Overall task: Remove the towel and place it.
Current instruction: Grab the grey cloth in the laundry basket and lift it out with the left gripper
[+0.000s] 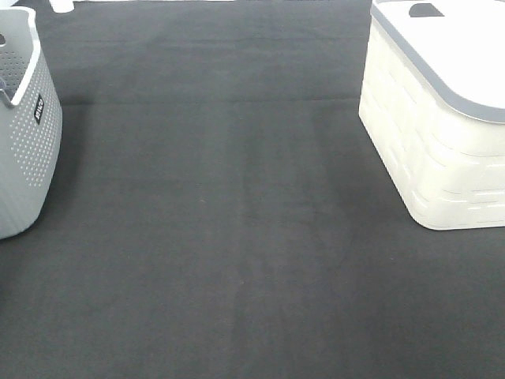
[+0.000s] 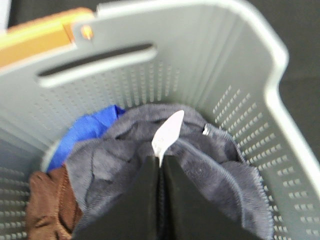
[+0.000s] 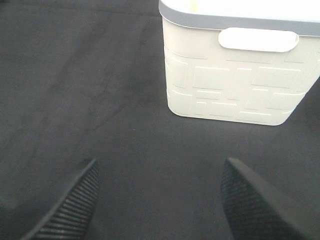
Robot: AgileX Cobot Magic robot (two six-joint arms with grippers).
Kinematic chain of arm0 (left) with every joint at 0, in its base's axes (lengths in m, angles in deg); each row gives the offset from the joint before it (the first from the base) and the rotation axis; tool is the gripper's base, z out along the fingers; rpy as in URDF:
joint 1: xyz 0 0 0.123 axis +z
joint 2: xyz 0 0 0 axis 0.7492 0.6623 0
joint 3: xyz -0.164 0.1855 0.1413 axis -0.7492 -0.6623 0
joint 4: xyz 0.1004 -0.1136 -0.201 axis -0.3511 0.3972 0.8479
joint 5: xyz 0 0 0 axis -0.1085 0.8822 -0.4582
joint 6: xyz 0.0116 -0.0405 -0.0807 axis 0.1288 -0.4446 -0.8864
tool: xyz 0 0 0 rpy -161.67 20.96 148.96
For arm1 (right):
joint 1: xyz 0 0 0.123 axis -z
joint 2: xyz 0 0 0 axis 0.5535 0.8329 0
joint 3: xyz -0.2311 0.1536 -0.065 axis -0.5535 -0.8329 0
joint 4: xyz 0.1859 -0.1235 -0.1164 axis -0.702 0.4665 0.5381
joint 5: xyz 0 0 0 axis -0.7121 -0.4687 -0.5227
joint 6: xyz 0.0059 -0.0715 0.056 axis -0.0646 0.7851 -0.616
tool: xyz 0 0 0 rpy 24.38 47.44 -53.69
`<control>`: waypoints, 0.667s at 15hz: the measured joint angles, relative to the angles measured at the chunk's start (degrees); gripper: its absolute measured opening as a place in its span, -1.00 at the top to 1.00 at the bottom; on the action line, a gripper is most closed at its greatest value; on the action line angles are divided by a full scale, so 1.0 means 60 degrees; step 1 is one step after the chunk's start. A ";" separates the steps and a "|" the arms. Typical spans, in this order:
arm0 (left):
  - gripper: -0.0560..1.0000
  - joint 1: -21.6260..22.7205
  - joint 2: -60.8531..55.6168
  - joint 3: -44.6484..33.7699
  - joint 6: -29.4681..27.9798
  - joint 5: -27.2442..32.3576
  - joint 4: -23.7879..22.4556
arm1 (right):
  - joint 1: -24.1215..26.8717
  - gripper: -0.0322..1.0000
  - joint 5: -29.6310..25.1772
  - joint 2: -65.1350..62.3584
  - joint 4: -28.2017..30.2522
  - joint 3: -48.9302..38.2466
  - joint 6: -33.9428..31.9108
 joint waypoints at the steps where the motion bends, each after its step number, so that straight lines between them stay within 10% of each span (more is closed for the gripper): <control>1: 0.89 0.0000 -0.0296 0.0000 0.0000 0.0019 -0.0010 | 0.0000 -0.39 0.0000 0.0000 0.0000 0.0000 0.0000; 10: 0.89 0.0000 -0.2540 0.0134 -0.0277 0.0258 -0.0134 | 0.0000 -0.39 0.0000 0.0000 0.0010 0.0000 0.0000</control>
